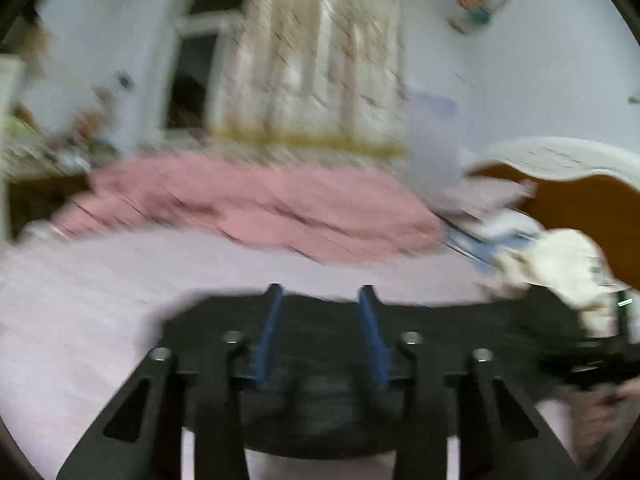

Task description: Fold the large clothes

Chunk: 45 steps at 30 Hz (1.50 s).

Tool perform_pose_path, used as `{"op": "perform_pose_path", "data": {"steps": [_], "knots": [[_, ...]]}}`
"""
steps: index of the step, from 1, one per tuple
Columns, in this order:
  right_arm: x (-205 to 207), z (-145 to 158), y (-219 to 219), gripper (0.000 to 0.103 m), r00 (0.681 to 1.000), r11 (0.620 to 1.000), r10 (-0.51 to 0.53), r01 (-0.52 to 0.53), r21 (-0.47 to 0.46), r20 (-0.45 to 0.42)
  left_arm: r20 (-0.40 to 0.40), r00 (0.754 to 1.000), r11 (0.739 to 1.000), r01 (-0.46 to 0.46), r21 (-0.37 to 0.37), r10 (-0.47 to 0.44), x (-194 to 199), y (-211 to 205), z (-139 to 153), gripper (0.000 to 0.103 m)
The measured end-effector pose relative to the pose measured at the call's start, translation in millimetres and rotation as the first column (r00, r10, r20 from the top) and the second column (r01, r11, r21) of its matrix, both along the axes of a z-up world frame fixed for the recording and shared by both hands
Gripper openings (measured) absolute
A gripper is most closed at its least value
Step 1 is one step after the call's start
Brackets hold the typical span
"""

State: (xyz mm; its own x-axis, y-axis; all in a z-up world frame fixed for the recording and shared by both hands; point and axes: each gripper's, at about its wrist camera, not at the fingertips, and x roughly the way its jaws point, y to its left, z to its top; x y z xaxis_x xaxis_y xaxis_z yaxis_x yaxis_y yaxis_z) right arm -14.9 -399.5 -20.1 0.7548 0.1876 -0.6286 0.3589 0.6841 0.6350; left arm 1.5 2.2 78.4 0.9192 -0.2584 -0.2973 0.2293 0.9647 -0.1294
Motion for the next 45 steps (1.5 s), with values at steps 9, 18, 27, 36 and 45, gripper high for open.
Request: {"op": "perform_pose_path", "data": {"steps": [9,18,27,36,45], "knots": [[-6.9,-13.2,-14.0,0.075,0.991,0.977,-0.092,0.071,0.201,0.094,-0.199,0.977,0.983,0.105,0.149,-0.074,105.8,-115.1,-22.2,0.005],[8.9,-20.0,-29.7,0.075,0.994,0.957,-0.058,0.028,0.289,0.097,-0.395,0.916,0.990,0.111,0.091,-0.067,151.8,-116.6,-94.3,0.000],[18.4,-13.1,-1.7,0.078,0.997,0.983,0.000,-0.015,0.181,0.081,-0.409,0.910,0.991,0.115,0.074,-0.075,148.7,-117.1,-107.3,0.000],[18.1,21.5,17.7,0.040,0.989,0.997,0.009,0.004,-0.082,0.149,-0.408,0.911,0.991,0.111,0.080,-0.069,153.8,-117.7,-106.5,0.000],[2.6,65.6,51.9,0.027,0.964,0.950,0.058,0.027,-0.310,0.260,-0.396,0.917,0.989,0.105,0.109,-0.054,150.8,-116.7,-104.4,0.000]]}}
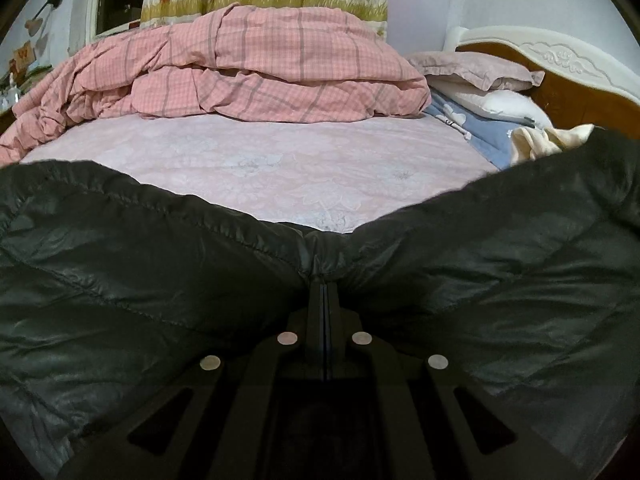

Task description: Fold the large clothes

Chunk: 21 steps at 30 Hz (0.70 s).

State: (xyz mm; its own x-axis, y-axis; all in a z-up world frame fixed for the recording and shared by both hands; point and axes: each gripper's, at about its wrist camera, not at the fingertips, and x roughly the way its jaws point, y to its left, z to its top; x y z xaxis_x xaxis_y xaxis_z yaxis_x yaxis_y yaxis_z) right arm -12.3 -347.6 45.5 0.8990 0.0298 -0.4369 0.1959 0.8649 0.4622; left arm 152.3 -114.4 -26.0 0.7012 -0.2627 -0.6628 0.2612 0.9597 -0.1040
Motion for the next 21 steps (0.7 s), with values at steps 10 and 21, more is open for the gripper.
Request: {"op": "perform_pose_path", "data": {"steps": [10,21], "knots": [[-6.4,13.4,6.1,0.026,1.000,0.999,0.009,-0.009,-0.037,0.014,-0.009,0.992,0.991,0.129,0.045,-0.129,-63.5,6.8,13.7,0.000],[-9.5,64.3,59.9,0.026,0.993,0.982,0.088,-0.074,-0.173,0.076,0.009,0.984,0.981,0.179,-0.078,-0.179,-95.3,39.0,37.7,0.000]]}}
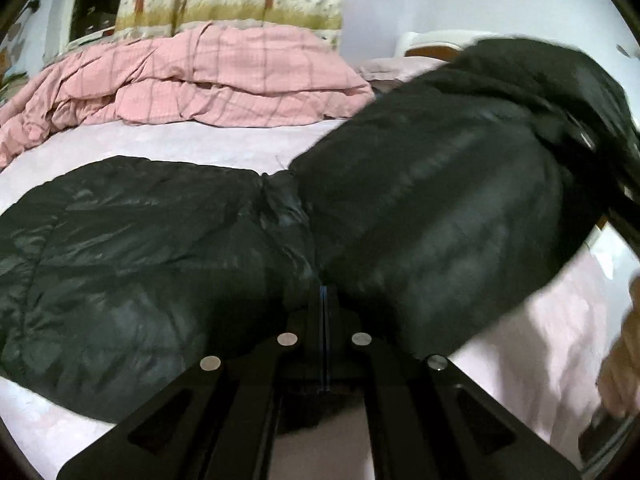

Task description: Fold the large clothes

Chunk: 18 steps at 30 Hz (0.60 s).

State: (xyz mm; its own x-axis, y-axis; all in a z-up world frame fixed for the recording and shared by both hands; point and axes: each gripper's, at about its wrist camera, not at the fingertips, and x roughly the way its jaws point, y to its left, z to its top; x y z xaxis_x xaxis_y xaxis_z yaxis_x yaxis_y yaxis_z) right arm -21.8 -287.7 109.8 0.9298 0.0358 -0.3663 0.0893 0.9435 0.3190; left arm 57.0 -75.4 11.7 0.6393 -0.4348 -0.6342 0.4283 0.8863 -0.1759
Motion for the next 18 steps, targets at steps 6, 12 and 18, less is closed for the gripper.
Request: {"op": "perform_pose_path", "data": {"steps": [6,12,18], "knots": [[10.6,11.0,43.7,0.026,1.000,1.000,0.009,-0.009,-0.004,-0.016,-0.134,0.991,0.998,-0.005,-0.067,-0.004,29.5,4.6,-27.3,0.000],[10.8,44.5,95.6,0.026,0.997,0.987,0.071,-0.064,-0.144,0.041,0.116,0.991,0.997,-0.055,-0.047,0.060,-10.8,65.3,54.0,0.000],[22.2,52.0,174.3,0.026,0.990,0.960,0.123,-0.102,-0.260,0.063,0.156,0.927,0.940,-0.333,-0.075,0.341,-6.4,189.3,93.3,0.000]]}}
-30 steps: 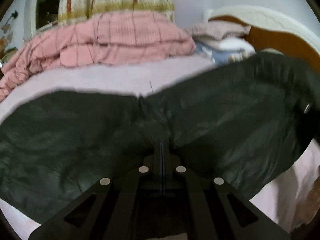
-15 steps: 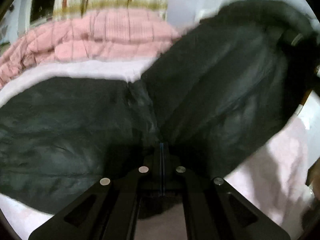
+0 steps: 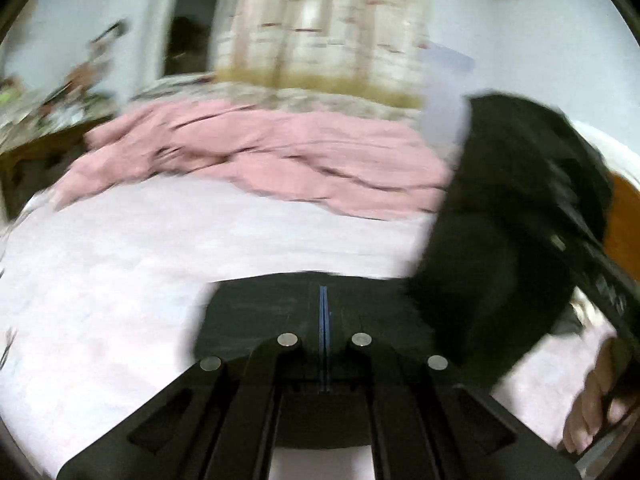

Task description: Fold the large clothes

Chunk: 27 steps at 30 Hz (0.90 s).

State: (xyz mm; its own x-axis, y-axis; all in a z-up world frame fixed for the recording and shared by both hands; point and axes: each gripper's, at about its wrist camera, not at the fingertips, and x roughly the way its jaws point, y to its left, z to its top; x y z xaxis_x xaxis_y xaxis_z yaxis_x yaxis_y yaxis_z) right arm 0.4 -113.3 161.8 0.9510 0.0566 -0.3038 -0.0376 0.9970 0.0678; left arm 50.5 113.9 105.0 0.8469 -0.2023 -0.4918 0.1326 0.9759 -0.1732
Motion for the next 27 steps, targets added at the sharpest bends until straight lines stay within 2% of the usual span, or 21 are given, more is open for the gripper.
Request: {"op": "perform_pose_path", "data": {"steps": [2,3,7,10,14,17,19,21,24,25,27], "knots": [[2.7,-4.6,33.7,0.026,1.000,0.998,0.008,-0.007,-0.061,0.017,-0.038,0.998,0.994,-0.057,-0.098,0.053,4.7,47.1,-6.8,0.000],[3.3,-8.9,52.3,0.026,0.999,0.995,0.021,-0.019,-0.094,0.025,-0.046,0.996,0.989,-0.087,-0.123,0.081,5.7,63.2,-8.8,0.000],[14.5,-33.9,113.2,0.028,0.999,0.984,0.048,-0.047,-0.173,0.003,-0.011,0.981,0.975,-0.195,-0.103,0.195,-0.3,102.8,-2.6,0.000],[20.4,-64.4,151.2,0.028,0.999,0.971,0.043,-0.048,-0.232,-0.028,0.003,0.985,0.975,-0.171,-0.144,0.173,-10.2,115.1,0.2,0.000],[22.7,-93.5,183.2,0.030,0.999,0.944,0.027,-0.037,-0.328,-0.035,0.028,0.987,0.976,-0.150,-0.155,0.156,-17.4,116.6,5.7,0.000],[21.1,-108.5,205.8,0.038,1.000,0.890,0.000,-0.012,-0.455,-0.027,0.037,0.991,0.976,-0.122,-0.183,0.131,-32.1,117.6,8.8,0.000],[10.3,-116.7,220.8,0.069,1.000,0.838,0.023,-0.019,-0.546,0.000,0.062,0.991,0.976,-0.101,-0.195,0.115,-35.2,117.1,15.5,0.000],[-5.6,-124.2,231.9,0.073,0.997,0.777,0.058,-0.018,-0.629,0.043,0.092,0.990,0.977,-0.083,-0.194,0.103,-40.2,117.5,22.4,0.000],[-31.9,-130.4,242.0,0.073,0.991,0.716,0.123,-0.052,-0.696,0.053,0.108,0.990,0.977,-0.061,-0.206,0.085,-42.2,118.6,24.4,0.000],[-40.1,-129.3,240.4,0.073,0.989,0.712,0.138,-0.059,-0.699,0.057,0.106,0.992,0.975,-0.042,-0.217,0.066,-40.8,118.7,23.6,0.000],[-59.2,-125.3,230.5,0.073,0.985,0.729,0.162,-0.080,-0.680,0.058,0.103,0.995,0.970,0.026,-0.243,-0.001,-35.7,114.4,21.9,0.000]]}}
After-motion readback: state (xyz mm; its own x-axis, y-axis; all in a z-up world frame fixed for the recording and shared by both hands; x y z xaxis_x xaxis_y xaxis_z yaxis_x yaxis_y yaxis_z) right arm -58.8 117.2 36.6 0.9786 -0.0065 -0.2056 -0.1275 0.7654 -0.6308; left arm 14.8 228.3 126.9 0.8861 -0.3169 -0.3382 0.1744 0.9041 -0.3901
